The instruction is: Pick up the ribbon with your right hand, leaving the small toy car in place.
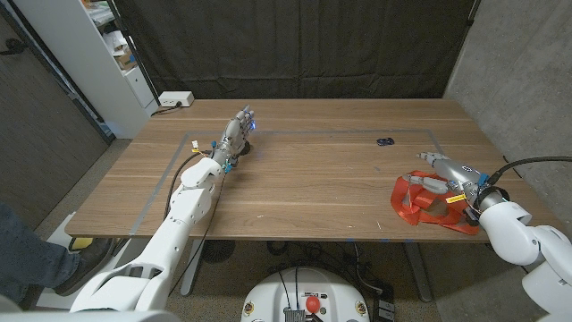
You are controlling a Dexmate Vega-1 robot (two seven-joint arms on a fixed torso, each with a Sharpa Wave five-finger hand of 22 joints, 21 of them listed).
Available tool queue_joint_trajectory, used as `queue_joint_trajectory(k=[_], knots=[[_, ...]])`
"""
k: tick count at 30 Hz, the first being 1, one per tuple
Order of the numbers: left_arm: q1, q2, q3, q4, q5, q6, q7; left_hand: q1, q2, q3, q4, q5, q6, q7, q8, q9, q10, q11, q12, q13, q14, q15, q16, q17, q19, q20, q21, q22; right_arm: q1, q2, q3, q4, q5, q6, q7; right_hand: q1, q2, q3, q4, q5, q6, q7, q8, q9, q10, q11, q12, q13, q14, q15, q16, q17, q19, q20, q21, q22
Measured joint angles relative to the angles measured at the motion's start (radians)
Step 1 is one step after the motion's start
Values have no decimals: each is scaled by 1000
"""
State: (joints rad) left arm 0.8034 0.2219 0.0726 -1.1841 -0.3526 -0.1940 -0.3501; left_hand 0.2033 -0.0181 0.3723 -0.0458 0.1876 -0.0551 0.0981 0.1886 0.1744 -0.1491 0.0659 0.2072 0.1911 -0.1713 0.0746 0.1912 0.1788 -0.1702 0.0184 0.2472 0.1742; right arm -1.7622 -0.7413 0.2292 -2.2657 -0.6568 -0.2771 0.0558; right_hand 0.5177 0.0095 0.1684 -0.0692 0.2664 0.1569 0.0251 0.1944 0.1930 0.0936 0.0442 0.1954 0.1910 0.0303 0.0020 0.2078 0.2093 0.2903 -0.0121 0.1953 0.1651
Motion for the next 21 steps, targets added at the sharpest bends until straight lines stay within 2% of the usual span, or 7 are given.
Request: queue_joint_trajectory(k=[6, 8, 12, 19, 21], knots=[[-2, -1, 0, 2, 3, 0, 0, 0, 0, 0, 0, 0, 0, 0, 0, 0, 0, 0, 0, 0, 0, 0, 0, 0, 0, 0, 0, 0, -7, -4, -2, -4, -6, -5, 3, 0, 0, 0, 0, 4, -9, 1, 0, 0, -7, 1, 0, 0, -6, 6, 0, 0, 1, 9, 0, 0], [-2, -1, 0, 2, 4, 0, 0, 0, 0, 0, 0, 0, 0, 0, 0, 0, 0, 0, 0, 0, 0, 0, 0, 0, 0, 0, 0, 0, -11, -4, -2, -5, -17, -13, 9, 4, -4, -1, -1, 4, -13, -2, 0, 0, -13, -5, 0, 0, -7, 7, 0, 0, 0, 18, 0, 0], [-2, -1, 0, 0, 6, 0, 0, 3, 3, 4, -4, 0, 4, 4, 0, 0, 0, 0, 0, 0, 0, 0, 0, 0, -4, 3, 0, 0, -16, -5, -3, -6, -23, -16, 10, 4, -4, -4, -4, 4, -13, -2, 0, 0, -13, -18, 0, 0, -7, 7, 0, 0, 2, 20, -4, 0], [8, -1, 1, -19, 8, 3, 6, 8, 8, 4, -4, 0, 4, 4, 0, 0, 0, 0, 0, 0, 0, 0, 0, 0, -4, 4, -8, 0, -26, -7, -6, -7, -42, -26, 15, 7, -15, -8, -8, 8, -33, -28, 0, 0, -23, -19, 0, 2, -13, 12, -8, 0, -9, 30, -8, 0], [11, -1, 1, -25, 8, 7, 9, 8, 8, 8, -8, 0, 4, 4, 0, 0, 0, 0, 0, 0, 0, 0, 0, 0, -4, 3, -8, 0, -29, -8, -8, -7, -47, -29, 17, 4, -18, -8, -8, 8, -36, -33, -7, 0, -25, -21, -7, 2, -16, 16, -8, 0, -13, 34, -8, 0]])
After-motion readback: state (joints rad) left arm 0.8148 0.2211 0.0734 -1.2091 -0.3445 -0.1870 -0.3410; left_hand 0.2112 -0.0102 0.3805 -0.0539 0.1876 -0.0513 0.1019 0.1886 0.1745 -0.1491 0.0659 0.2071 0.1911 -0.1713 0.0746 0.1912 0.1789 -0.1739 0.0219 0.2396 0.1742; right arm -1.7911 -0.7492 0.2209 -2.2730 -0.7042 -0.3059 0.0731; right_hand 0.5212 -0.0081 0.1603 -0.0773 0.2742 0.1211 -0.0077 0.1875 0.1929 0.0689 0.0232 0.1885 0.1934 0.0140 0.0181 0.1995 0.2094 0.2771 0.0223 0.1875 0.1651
